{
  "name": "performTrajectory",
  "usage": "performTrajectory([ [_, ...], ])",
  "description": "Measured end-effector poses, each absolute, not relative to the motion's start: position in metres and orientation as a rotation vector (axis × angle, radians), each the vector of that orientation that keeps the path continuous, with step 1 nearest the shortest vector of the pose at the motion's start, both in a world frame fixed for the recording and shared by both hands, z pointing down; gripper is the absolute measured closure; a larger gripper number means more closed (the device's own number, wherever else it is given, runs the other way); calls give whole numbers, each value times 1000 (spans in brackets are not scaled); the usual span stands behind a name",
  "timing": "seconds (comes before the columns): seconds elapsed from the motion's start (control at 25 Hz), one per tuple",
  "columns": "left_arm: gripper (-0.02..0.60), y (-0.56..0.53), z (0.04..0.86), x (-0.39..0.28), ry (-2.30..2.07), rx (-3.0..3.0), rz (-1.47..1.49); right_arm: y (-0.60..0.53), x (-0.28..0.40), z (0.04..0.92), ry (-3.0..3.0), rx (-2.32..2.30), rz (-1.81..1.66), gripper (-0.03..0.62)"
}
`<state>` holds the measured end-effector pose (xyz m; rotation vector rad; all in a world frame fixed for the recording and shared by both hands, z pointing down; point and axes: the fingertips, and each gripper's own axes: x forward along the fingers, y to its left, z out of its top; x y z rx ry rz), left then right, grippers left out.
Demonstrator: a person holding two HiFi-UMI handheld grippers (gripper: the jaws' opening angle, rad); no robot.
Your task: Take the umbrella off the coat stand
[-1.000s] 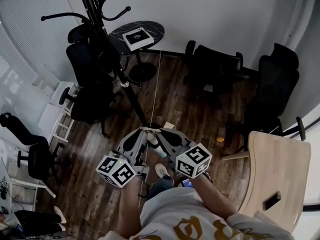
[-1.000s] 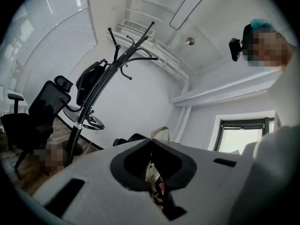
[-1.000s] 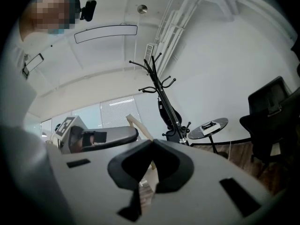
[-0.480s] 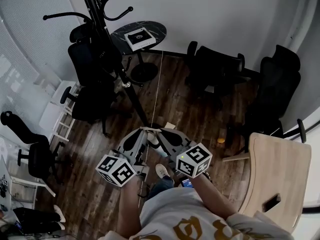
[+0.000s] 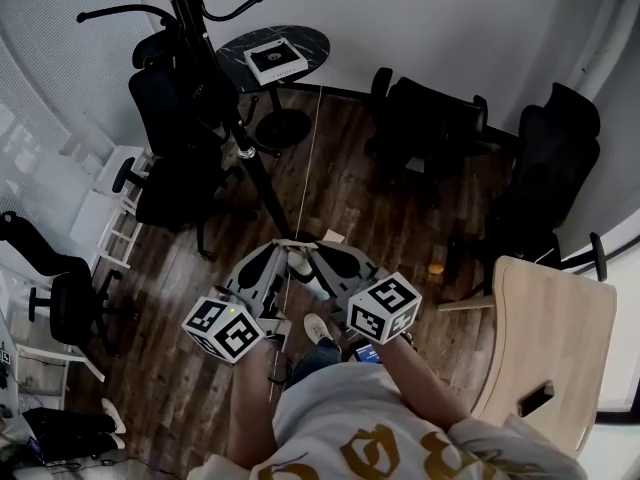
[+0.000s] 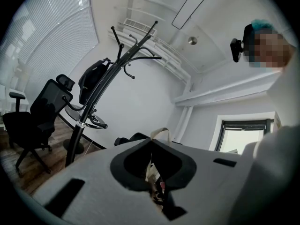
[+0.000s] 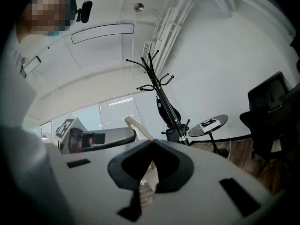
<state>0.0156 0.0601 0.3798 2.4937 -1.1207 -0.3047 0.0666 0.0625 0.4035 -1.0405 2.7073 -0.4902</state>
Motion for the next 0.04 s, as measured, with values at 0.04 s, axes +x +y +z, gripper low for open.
performTrajectory([
  [0.04, 560, 59, 380, 14, -1121, 2497, -306, 61, 66, 403, 2707, -1041, -488, 582],
])
